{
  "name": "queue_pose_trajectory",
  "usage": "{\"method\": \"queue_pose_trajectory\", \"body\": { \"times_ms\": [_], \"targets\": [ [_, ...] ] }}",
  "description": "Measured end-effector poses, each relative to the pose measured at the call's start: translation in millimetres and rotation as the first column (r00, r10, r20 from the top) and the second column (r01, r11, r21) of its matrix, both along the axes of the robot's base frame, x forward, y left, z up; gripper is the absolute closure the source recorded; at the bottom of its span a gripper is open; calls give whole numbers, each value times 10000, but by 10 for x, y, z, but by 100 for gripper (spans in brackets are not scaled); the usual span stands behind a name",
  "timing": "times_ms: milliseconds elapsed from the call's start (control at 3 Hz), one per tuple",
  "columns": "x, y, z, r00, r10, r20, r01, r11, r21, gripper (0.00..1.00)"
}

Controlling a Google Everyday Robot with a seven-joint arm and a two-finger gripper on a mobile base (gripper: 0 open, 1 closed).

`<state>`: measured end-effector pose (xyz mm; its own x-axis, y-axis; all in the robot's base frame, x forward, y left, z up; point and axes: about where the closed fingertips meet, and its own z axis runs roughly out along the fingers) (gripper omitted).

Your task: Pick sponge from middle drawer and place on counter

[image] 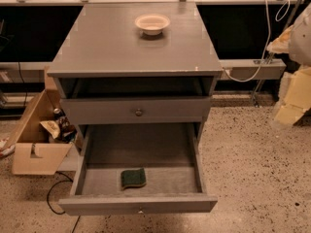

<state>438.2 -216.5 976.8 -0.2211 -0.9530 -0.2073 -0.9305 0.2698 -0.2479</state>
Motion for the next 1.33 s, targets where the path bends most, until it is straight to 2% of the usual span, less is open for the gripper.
{"method": "queue_pose_trajectory", "body": {
  "times_ms": [333,667,1000,1333],
  "targets": [
    [0,0,0,10000,0,0,0,10000,1,0],
    [144,472,-541,9967,377,-717,-254,9860,1651,0],
    [315,1329,-1211,9888,1082,-1028,-646,9311,3591,0],
    [402,1956,-1603,9874,1198,-1031,-645,9009,4292,0]
  ]
}}
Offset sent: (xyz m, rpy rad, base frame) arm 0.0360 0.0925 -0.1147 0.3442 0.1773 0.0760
